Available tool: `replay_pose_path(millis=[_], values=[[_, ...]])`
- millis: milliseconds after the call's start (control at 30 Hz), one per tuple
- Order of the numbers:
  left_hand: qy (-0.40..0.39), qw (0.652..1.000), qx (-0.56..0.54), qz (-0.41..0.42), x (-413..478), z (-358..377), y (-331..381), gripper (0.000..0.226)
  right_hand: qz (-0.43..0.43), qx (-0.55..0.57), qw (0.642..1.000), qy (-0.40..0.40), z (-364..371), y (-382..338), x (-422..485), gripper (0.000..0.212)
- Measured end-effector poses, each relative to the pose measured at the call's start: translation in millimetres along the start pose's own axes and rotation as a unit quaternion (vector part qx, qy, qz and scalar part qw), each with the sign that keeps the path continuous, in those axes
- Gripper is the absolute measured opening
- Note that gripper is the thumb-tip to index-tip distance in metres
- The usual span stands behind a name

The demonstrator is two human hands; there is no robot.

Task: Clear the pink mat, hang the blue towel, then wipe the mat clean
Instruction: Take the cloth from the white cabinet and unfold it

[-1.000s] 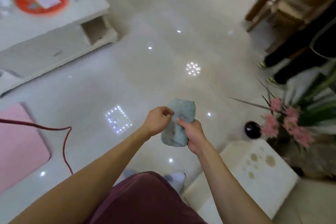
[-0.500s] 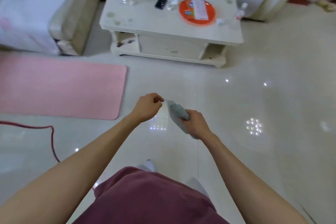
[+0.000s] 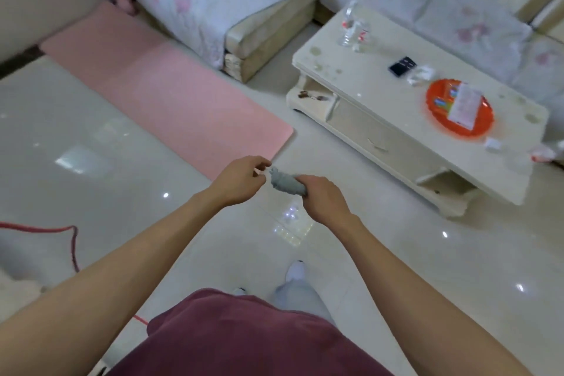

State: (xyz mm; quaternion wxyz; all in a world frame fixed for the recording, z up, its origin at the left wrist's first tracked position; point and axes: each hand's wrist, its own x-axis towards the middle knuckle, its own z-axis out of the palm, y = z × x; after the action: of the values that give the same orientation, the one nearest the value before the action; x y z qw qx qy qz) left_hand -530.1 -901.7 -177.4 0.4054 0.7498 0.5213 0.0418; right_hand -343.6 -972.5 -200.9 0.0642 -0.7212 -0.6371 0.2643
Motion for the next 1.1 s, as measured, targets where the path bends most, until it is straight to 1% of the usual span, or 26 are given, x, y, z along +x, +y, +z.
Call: replay_pose_path(millis=[133,233,500,633,733,967,1100], values=[[0.039,0.998,-0.003,-0.044,4,-10,7,0.037,-0.067,-0.045,0.997,-0.013,-24,3,46,0.048],[0.084,0.993,-0.03,-0.082,2,-16,2,0.04,-0.13,-0.069,0.989,-0.026,-37,-4,76,0.051],[0.176,0.97,-0.077,-0.147,0,-42,-36,0.044,-0.259,-0.098,0.959,-0.064,-28,-73,138,0.055],[0.221,0.956,-0.104,-0.164,5,-68,-71,0.047,-0.293,-0.125,0.945,-0.073,-11,-119,169,0.053],[0.239,0.948,-0.127,-0.166,10,-96,-107,0.051,-0.303,-0.144,0.939,-0.08,4,-160,197,0.051],[0.252,0.944,-0.14,-0.158,20,-190,-197,0.046,-0.323,-0.164,0.929,-0.075,33,-278,267,0.051],[0.281,0.934,-0.146,-0.166,27,-247,-240,0.044,-0.34,-0.16,0.924,-0.063,44,-343,302,0.05]])
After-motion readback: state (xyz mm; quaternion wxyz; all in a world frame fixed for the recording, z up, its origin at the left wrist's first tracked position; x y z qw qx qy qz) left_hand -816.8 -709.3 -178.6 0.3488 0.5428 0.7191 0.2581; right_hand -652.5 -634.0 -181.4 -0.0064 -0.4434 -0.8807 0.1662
